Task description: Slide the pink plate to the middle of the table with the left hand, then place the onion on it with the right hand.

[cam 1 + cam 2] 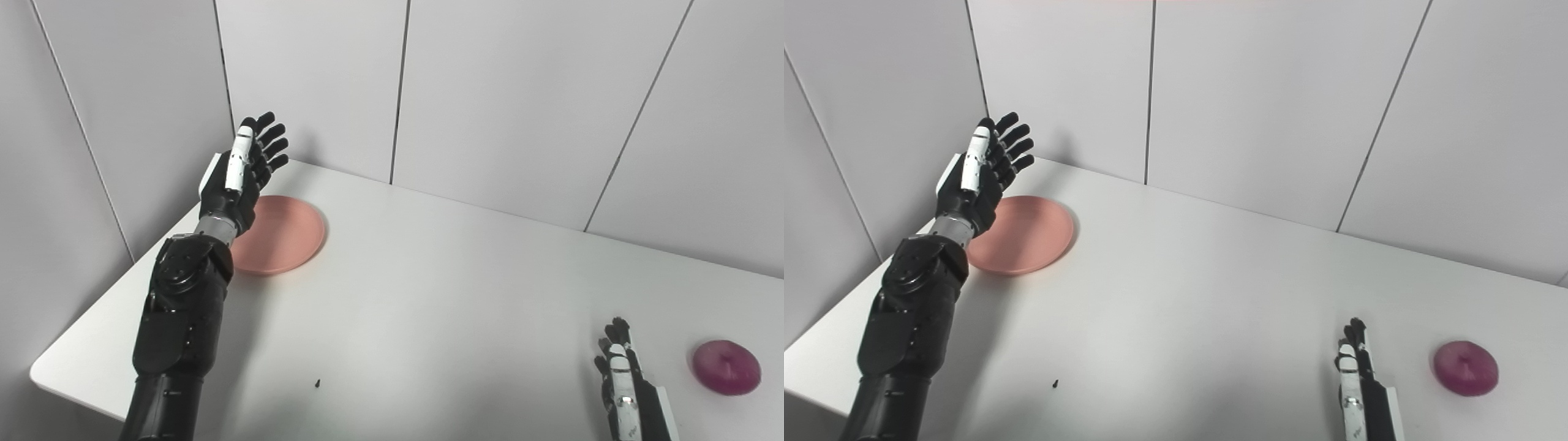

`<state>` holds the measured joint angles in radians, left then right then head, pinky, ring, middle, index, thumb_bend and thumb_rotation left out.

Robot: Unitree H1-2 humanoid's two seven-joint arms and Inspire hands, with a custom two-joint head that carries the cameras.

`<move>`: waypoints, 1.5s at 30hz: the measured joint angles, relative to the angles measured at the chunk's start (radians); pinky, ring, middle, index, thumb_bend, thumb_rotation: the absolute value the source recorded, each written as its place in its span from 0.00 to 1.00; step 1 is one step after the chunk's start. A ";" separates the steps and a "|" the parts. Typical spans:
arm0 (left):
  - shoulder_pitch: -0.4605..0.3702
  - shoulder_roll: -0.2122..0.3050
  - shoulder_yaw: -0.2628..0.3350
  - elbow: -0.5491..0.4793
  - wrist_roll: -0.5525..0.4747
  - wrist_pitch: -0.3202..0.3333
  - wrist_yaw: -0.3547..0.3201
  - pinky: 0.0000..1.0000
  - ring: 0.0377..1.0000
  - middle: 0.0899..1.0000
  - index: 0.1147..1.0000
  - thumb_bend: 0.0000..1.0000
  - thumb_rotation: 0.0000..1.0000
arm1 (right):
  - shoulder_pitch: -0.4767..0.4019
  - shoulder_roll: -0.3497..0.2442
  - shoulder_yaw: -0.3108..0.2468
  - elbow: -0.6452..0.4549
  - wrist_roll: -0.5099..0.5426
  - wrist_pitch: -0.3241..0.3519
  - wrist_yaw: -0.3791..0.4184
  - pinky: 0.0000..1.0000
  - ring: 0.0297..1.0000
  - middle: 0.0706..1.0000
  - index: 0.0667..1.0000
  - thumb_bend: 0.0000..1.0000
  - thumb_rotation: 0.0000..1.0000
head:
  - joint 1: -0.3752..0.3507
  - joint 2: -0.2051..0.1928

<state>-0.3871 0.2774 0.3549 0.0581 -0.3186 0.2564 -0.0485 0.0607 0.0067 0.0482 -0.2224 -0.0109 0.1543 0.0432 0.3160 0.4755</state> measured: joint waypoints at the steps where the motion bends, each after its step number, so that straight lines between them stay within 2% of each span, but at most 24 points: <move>1: 0.000 0.003 0.006 0.004 -0.001 -0.004 0.004 0.89 0.89 0.89 0.85 0.38 1.00 | 0.001 0.000 0.000 0.000 0.002 0.000 0.000 1.00 1.00 1.00 1.00 0.00 1.00 | 0.002 0.002; 7: 0.000 0.020 0.049 0.050 -0.009 -0.004 0.032 0.91 0.90 0.89 0.86 0.37 1.00 | 0.001 0.000 -0.001 0.000 0.008 0.000 0.001 1.00 1.00 1.00 1.00 0.00 1.00 | 0.002 0.000; 14: -0.004 0.081 0.088 0.111 -0.038 -0.006 0.028 0.91 0.91 0.90 0.86 0.37 1.00 | 0.001 0.000 -0.002 0.000 0.012 0.000 0.002 1.00 1.00 1.00 1.00 0.00 1.00 | 0.008 -0.003; 19: -0.011 0.107 0.114 0.171 -0.048 -0.026 0.028 0.91 0.91 0.89 0.87 0.38 1.00 | 0.001 -0.001 -0.002 -0.001 0.009 0.000 0.001 1.00 1.00 1.00 1.00 0.00 1.00 | 0.009 -0.003; 28: -0.018 0.127 0.134 0.245 -0.056 -0.083 0.026 0.91 0.90 0.89 0.86 0.39 1.00 | 0.001 -0.002 -0.003 -0.001 0.009 0.000 0.003 1.00 1.00 1.00 1.00 0.00 1.00 | 0.008 -0.003; 36: -0.029 0.134 0.142 0.338 -0.066 -0.096 0.027 0.89 0.88 0.87 0.84 0.32 1.00 | 0.001 -0.002 -0.003 -0.001 0.009 0.000 0.004 1.00 1.00 1.00 1.00 0.00 1.00 | 0.011 -0.003; 45: -0.029 0.132 0.151 0.361 -0.089 -0.096 0.029 0.86 0.88 0.87 0.84 0.31 1.00 | 0.002 -0.002 -0.003 -0.004 0.010 0.000 0.006 1.00 1.00 1.00 1.00 0.00 1.00 | 0.011 0.000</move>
<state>-0.4164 0.4094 0.5056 0.4186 -0.4078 0.1608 -0.0199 0.0625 0.0045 0.0450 -0.2266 -0.0013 0.1539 0.0488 0.3267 0.4755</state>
